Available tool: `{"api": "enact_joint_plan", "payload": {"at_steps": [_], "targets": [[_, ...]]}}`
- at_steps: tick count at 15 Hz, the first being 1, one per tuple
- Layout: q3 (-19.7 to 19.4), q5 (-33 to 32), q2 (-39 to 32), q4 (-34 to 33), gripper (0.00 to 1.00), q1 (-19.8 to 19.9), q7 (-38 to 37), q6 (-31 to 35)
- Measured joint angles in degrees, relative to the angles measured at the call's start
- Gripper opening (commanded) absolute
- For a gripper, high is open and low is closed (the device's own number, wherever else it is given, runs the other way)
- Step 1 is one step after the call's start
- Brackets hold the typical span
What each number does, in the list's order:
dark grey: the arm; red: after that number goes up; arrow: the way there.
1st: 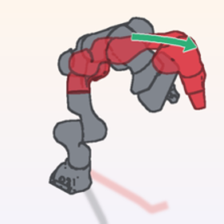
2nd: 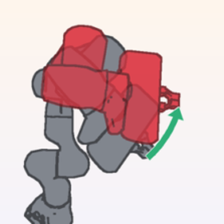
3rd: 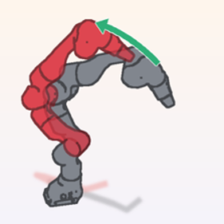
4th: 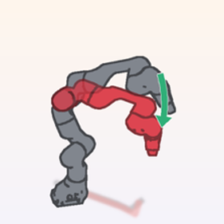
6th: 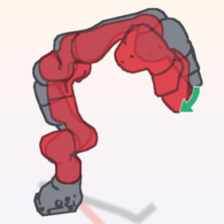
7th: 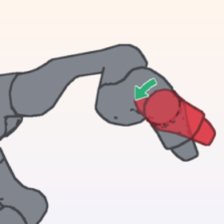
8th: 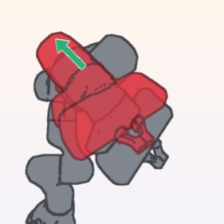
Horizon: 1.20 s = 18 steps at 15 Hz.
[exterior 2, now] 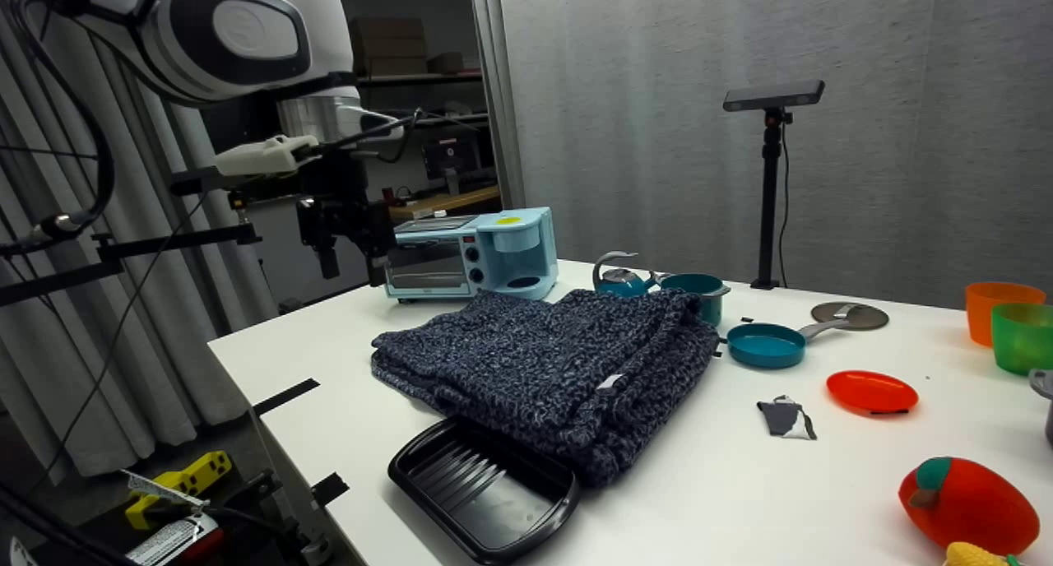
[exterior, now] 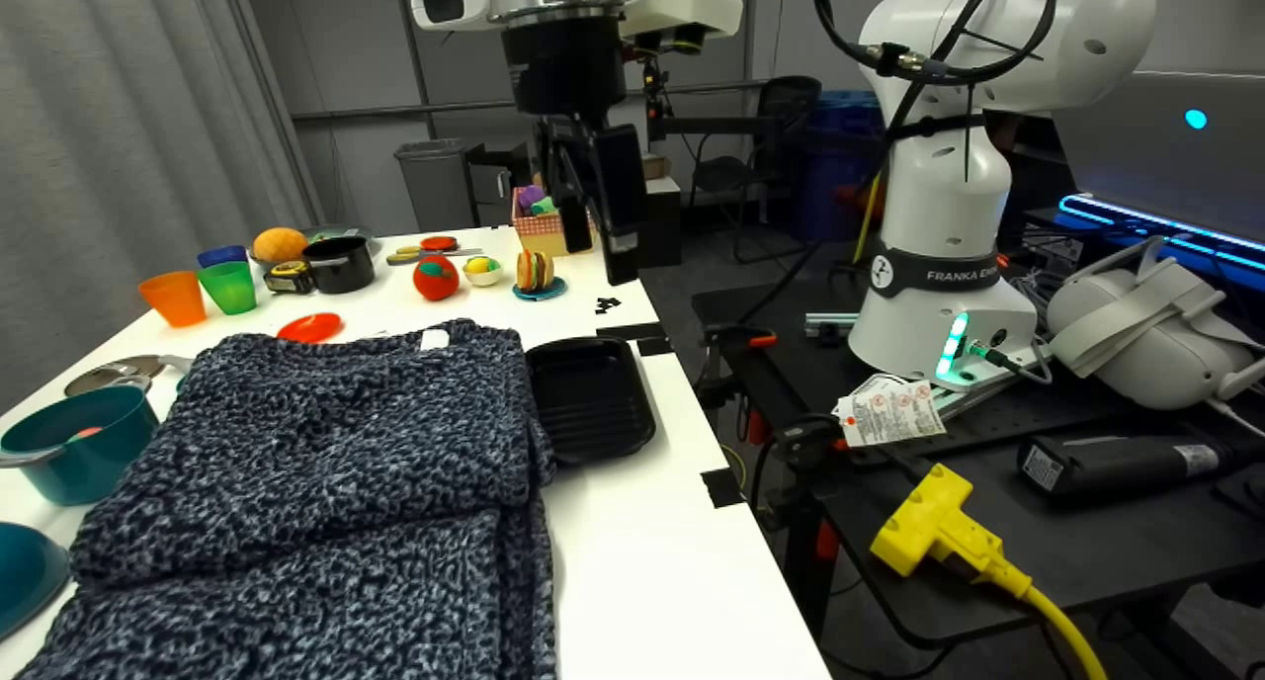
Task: Fold the fleece
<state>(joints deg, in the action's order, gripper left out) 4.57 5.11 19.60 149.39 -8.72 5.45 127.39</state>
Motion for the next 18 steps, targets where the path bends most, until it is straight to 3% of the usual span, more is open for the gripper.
{"api": "enact_joint_plan", "payload": {"at_steps": [11,18], "targets": [[1.13,-0.35,-1.93,-0.98,1.00,-1.07,0.11,0.00],[5.40,-0.60,-7.73,-2.75,1.00,-4.02,3.20,3.44]]}}
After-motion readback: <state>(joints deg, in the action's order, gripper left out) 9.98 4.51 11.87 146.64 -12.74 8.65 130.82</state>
